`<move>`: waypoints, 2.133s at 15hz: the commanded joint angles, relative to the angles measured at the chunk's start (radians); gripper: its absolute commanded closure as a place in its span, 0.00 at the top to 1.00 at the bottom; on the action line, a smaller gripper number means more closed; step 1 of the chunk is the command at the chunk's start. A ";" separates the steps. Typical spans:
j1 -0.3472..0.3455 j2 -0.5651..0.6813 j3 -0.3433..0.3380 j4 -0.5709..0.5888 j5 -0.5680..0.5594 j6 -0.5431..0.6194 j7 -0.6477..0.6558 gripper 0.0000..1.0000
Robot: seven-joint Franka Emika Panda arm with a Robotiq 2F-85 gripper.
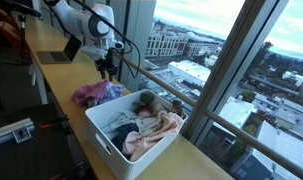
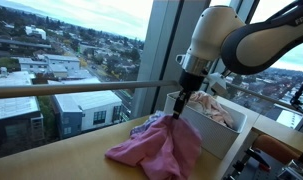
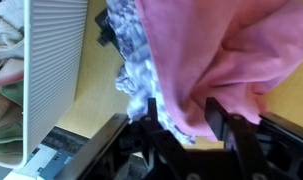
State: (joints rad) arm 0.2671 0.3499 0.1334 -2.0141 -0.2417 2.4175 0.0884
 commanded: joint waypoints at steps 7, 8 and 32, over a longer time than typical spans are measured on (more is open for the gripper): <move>-0.056 -0.036 -0.037 -0.028 -0.012 0.030 -0.039 1.00; -0.077 -0.032 -0.046 -0.026 -0.009 0.043 -0.063 1.00; -0.379 0.466 -0.187 0.398 0.023 0.084 -0.318 1.00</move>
State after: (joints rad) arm -0.1050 0.7726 -0.0518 -1.6615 -0.2287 2.5141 -0.2012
